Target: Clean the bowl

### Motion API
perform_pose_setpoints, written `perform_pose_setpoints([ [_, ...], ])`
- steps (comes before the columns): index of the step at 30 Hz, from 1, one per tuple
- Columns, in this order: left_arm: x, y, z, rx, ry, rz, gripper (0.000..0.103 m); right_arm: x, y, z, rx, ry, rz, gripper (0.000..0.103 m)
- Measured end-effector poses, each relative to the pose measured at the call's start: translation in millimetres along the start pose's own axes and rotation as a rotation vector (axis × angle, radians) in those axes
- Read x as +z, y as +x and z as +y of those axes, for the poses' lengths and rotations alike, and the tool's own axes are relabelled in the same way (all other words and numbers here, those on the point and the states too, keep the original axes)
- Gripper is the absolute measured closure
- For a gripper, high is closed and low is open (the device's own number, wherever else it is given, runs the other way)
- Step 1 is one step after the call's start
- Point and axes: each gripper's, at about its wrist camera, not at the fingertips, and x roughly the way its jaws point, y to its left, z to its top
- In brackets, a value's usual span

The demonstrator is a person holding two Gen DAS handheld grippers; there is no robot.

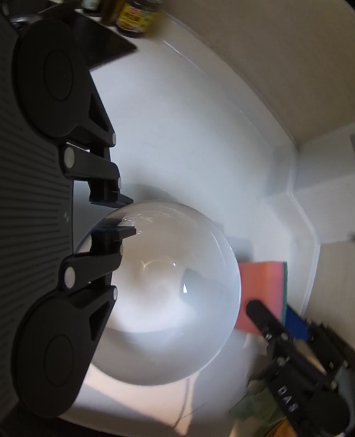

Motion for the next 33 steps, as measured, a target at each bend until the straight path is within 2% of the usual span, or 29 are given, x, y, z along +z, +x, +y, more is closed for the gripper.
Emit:
perform_pose_setpoints([
  [2,0.2,-3.9,1.8,0.043,-0.127,0.003,0.084,-1.8,-0.4,-0.9,0.001,0.014,-0.004,0.078],
  [3,-0.4,-6.9,2.1,0.073,-0.204,0.002,0.079,-3.0,-0.6,-1.1,0.001,0.020,-0.008,0.078],
  [6,-12.0,-21.7,2.5,0.116,-0.465,-0.041,0.081,-6.4,-1.6,-0.7,-0.002,0.035,-0.019,0.078],
  [9,-24.9,-28.2,-1.5,0.135,-0.599,-0.066,0.079,-8.5,-2.9,-1.0,-0.005,0.051,-0.027,0.078],
  [11,-33.0,-26.8,-3.5,0.134,-0.653,-0.080,0.079,-9.9,-3.6,-1.2,-0.007,0.062,-0.032,0.078],
  [14,-32.3,-23.8,-3.3,0.115,-0.636,-0.062,0.081,-11.6,-4.3,-0.2,-0.009,0.070,-0.036,0.078],
  [16,-27.3,-19.0,-3.4,0.085,-0.580,-0.044,0.091,-11.8,-4.7,2.1,-0.010,0.060,-0.031,0.078],
  [18,-22.4,-18.7,-3.4,0.083,-0.513,-0.034,0.094,-10.5,-4.6,3.2,-0.011,0.049,-0.026,0.078],
  [22,-8.8,-10.2,-8.2,0.097,-0.274,-0.020,0.093,-2.5,-0.7,0.0,-0.002,0.024,-0.007,0.078],
  [23,-6.5,-7.5,-9.3,0.089,-0.187,-0.023,0.092,-0.6,0.2,-1.7,-0.001,0.017,-0.009,0.078],
  [26,-1.8,-3.4,-6.4,0.023,-0.044,-0.041,0.090,3.8,4.3,-10.6,0.011,0.036,-0.015,0.078],
  [28,2.2,-0.8,-1.0,-0.009,-0.034,-0.034,0.090,5.0,4.4,-12.5,0.017,0.040,-0.011,0.078],
  [30,5.2,-0.6,-0.6,0.009,-0.062,-0.021,0.090,3.2,3.7,-11.6,0.017,0.034,-0.011,0.078],
  [32,3.0,-6.5,-2.4,0.057,-0.169,-0.020,0.088,0.6,2.5,-12.2,0.019,0.041,-0.019,0.078],
  [33,1.0,-10.0,-2.5,0.080,-0.241,-0.018,0.082,-0.7,1.7,-13.1,0.020,0.050,-0.023,0.078],
])
